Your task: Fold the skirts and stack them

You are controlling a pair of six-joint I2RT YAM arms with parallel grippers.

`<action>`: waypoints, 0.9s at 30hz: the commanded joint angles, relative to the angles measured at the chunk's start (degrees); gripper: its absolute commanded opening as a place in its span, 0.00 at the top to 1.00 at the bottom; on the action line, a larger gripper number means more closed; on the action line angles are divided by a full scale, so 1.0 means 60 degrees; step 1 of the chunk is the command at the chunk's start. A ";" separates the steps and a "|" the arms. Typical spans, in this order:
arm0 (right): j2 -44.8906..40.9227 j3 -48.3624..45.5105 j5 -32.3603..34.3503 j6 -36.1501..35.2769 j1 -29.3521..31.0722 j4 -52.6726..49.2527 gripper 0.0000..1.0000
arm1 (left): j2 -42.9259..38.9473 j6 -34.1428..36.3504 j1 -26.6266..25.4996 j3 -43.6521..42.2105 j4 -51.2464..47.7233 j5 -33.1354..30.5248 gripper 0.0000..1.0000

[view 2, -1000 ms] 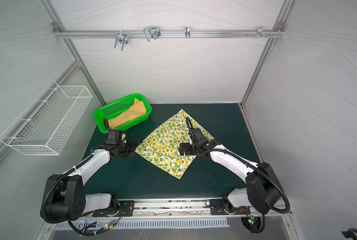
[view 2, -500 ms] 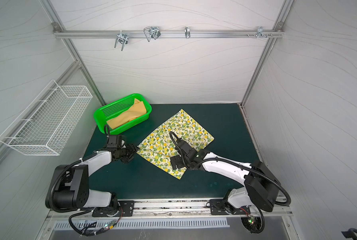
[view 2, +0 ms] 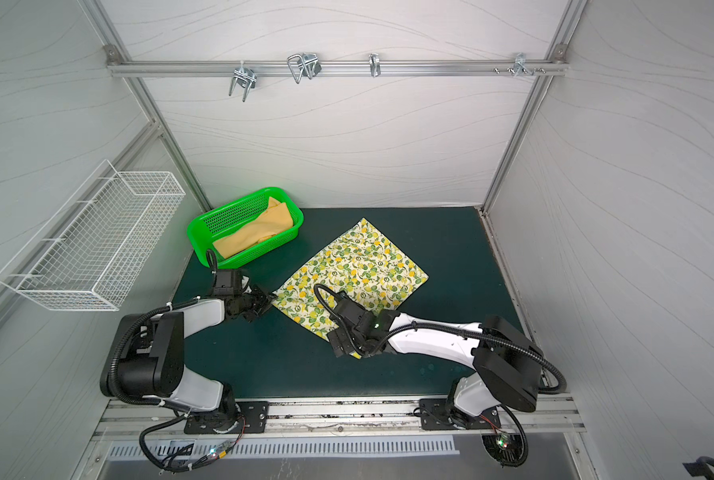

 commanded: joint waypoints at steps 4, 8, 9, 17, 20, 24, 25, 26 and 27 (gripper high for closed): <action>0.0120 0.0200 0.0490 -0.0028 0.0364 -0.0089 0.01 | 0.0391 0.0177 -0.0010 -0.0206 -0.0480 -0.0176 0.78; 0.0265 0.0236 0.0666 -0.0100 0.0606 -0.0101 0.01 | 0.0175 0.0174 -0.0003 -0.0229 -0.0498 -0.0163 0.81; 0.0324 0.0248 0.0683 -0.0117 0.0681 -0.0091 0.01 | 0.0107 0.0186 -0.0003 -0.0201 -0.0548 -0.0168 0.82; 0.0702 0.0293 0.1100 -0.0364 0.1450 -0.0056 0.01 | -0.0643 0.0205 -0.0004 0.0429 -0.1305 0.0064 1.00; 0.0988 0.0393 0.1321 -0.0473 0.1731 -0.0074 0.02 | -0.1033 0.0229 -0.0003 0.0805 -0.1767 0.0114 1.00; 0.1303 0.0427 0.1441 -0.0395 0.1890 -0.0064 0.05 | -0.1529 0.0319 -0.0003 0.1363 -0.2420 0.0166 1.00; 0.1356 0.0401 0.1445 -0.0377 0.1903 -0.0029 0.06 | -0.1610 0.0333 -0.0004 0.1483 -0.2537 0.0177 1.00; 0.1424 0.0370 0.1432 -0.0345 0.1903 0.0002 0.07 | -0.1694 0.0363 -0.0006 0.1608 -0.2684 0.0185 1.00; 0.1466 0.0355 0.1431 -0.0288 0.1904 0.0021 0.08 | -0.1755 0.0400 -0.0003 0.1748 -0.2819 0.0186 1.00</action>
